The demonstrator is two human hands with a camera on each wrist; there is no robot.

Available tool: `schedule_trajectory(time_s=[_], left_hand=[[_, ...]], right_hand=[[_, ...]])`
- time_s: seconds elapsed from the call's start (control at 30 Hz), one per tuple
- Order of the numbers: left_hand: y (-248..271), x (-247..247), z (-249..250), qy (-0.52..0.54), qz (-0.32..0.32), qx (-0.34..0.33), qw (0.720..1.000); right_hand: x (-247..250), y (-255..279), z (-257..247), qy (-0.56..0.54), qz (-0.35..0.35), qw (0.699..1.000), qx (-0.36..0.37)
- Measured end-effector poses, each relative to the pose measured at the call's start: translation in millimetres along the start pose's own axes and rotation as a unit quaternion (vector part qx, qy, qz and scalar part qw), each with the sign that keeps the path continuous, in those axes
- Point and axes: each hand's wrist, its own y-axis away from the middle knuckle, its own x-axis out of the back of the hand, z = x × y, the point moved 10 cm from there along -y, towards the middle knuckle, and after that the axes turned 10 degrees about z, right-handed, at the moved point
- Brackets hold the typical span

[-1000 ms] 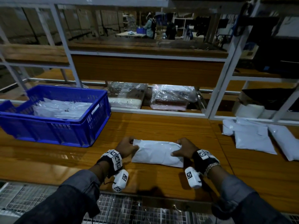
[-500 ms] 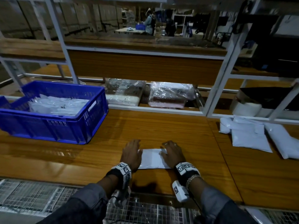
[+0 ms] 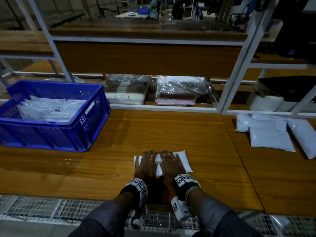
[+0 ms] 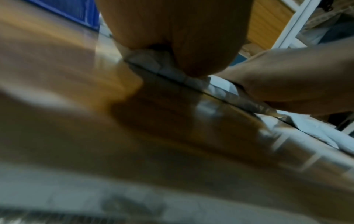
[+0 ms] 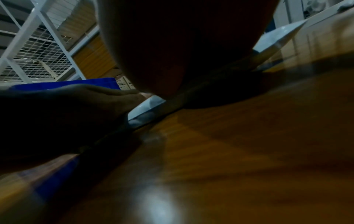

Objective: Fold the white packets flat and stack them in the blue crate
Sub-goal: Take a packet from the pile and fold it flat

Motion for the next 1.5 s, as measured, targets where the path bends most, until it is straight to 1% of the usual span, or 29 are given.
schedule_trajectory(time_s=[0.07, 0.1, 0.17, 0.23, 0.3, 0.33, 0.37, 0.4, 0.43, 0.47, 0.57, 0.6, 0.7, 0.73, 0.8, 0.83, 0.9, 0.93, 0.97, 1.0, 1.07, 1.1, 1.17, 1.27, 1.33, 1.4, 1.43, 1.5], left_hand=[[-5.2, -16.9, -6.4, 0.013, -0.004, -0.002, 1.0], [-7.6, -16.6, -5.8, 0.029, -0.005, 0.002, 1.0], [-7.4, 4.6, 3.9, 0.019, 0.022, -0.015, 0.999], [-7.0, 10.4, 10.0, -0.035, -0.005, -0.034, 0.999], [-7.2, 10.5, 1.7, -0.06, -0.009, -0.026, 0.998], [-7.1, 12.5, -2.8, -0.072, 0.011, -0.02, 0.997], [-4.6, 7.9, -11.2, -0.069, -0.002, 0.003, 0.998], [-1.5, 1.8, -20.3, -0.048, -0.011, 0.029, 0.998], [0.1, -1.5, -26.2, -0.026, -0.003, 0.042, 0.999], [3.3, -4.8, -29.6, -0.005, 0.001, 0.048, 0.999], [5.6, -7.0, -28.5, 0.05, 0.004, 0.045, 0.998], [3.3, -9.7, -28.0, 0.057, -0.005, 0.038, 0.998], [-2.2, -13.1, -29.4, 0.072, -0.019, 0.05, 0.996], [-0.4, -13.5, -28.7, 0.078, -0.019, 0.055, 0.995], [-0.5, -8.9, -27.3, 0.06, -0.028, 0.049, 0.997], [-1.9, -8.3, -26.3, 0.045, -0.04, 0.045, 0.997], [-2.2, -5.8, -29.1, 0.012, -0.08, 0.063, 0.995], [-1.8, -1.9, -29.1, 0.001, -0.089, 0.065, 0.994], [-0.7, 1.9, -26.2, -0.007, -0.087, 0.057, 0.995], [0.6, 7.1, -21.0, -0.016, -0.075, 0.044, 0.996], [2.6, 12.4, -7.7, -0.036, -0.044, 0.006, 0.998], [3.9, 11.0, -2.0, -0.036, -0.032, -0.009, 0.999], [4.9, 2.1, 3.1, -0.013, -0.023, -0.016, 1.0], [2.7, -5.4, 2.7, 0.006, -0.008, -0.022, 1.0], [1.3, -6.3, 3.4, 0.003, -0.002, -0.042, 0.999], [0.5, -10.8, 2.3, 0.013, -0.008, -0.041, 0.999], [1.0, -10.8, 3.5, 0.02, -0.014, -0.039, 0.999], [-2.7, -9.4, 4.1, 0.005, -0.017, -0.047, 0.999]], right_hand=[[-0.7, 0.2, -1.7, -0.013, 0.029, 0.999, 0.003], [-0.8, 0.5, -2.3, -0.015, 0.038, 0.999, 0.002], [-3.7, 1.3, -1.3, -0.004, 0.028, 1.0, -0.005], [-1.4, 0.9, 0.6, 0.0, 0.008, 1.0, -0.014], [2.3, 4.1, 6.1, -0.006, -0.008, 1.0, -0.018], [4.7, 7.5, 14.1, -0.011, -0.007, 0.999, -0.032], [5.3, 12.3, 26.4, -0.019, -0.004, 0.998, -0.059], [5.2, 17.7, 40.7, -0.03, 0.0, 0.995, -0.092], [5.2, 22.2, 53.0, -0.042, 0.003, 0.992, -0.118], [3.9, 25.5, 61.0, -0.049, 0.005, 0.99, -0.128], [5.4, 28.8, 63.3, -0.046, 0.01, 0.992, -0.119], [4.4, 27.7, 63.0, -0.041, 0.018, 0.993, -0.113], [4.2, 25.3, 59.3, -0.036, 0.063, 0.992, -0.106], [1.5, 25.9, 58.1, -0.039, 0.063, 0.992, -0.107], [-2.3, 25.9, 57.6, -0.037, 0.043, 0.992, -0.116], [-1.2, 25.8, 58.2, -0.034, 0.03, 0.992, -0.121], [4.9, 26.5, 59.4, -0.031, 0.004, 0.991, -0.131], [6.5, 26.8, 59.0, -0.028, -0.008, 0.99, -0.135], [9.3, 26.4, 56.0, -0.025, -0.014, 0.991, -0.13], [12.9, 23.5, 50.0, -0.02, -0.009, 0.994, -0.11], [16.3, 15.3, 29.5, -0.024, 0.002, 0.999, -0.042], [15.7, 12.8, 18.0, -0.03, -0.004, 0.999, -0.01], [8.9, 10.6, 4.2, -0.031, -0.019, 0.999, 0.021], [3.8, 10.7, 4.1, -0.013, -0.017, 1.0, 0.002], [1.3, 12.7, 1.6, 0.014, -0.009, 1.0, 0.021], [-0.1, 15.6, -2.0, 0.038, 0.014, 0.998, 0.042], [0.6, 15.1, 0.3, 0.028, 0.017, 0.999, 0.029], [0.1, 8.8, 6.6, -0.002, -0.009, 1.0, 0.001]])
